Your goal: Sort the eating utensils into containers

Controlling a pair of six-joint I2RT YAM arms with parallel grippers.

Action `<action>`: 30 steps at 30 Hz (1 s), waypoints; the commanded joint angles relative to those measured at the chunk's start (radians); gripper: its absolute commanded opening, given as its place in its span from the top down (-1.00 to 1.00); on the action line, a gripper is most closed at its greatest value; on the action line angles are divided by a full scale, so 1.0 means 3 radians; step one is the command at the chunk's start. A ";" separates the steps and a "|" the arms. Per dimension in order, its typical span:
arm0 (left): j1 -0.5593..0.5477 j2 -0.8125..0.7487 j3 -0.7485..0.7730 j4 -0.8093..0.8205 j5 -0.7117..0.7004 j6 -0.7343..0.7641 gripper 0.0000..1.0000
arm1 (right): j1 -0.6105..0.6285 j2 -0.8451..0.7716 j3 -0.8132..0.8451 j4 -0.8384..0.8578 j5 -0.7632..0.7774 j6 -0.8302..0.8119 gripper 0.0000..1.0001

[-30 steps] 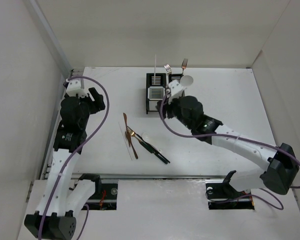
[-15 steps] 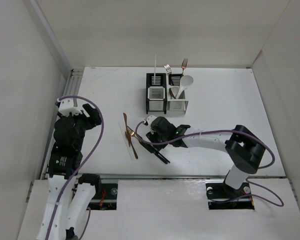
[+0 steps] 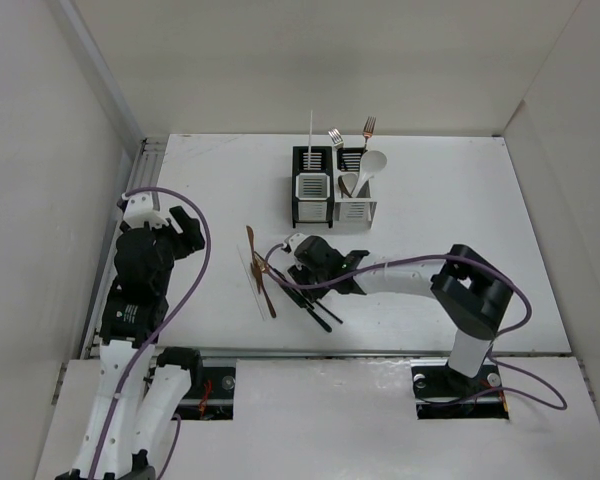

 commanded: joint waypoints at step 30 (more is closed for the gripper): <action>-0.0010 0.0044 -0.0008 0.0128 -0.0070 -0.0020 -0.30 | 0.0032 -0.0018 0.0104 0.0140 -0.0033 -0.0232 0.28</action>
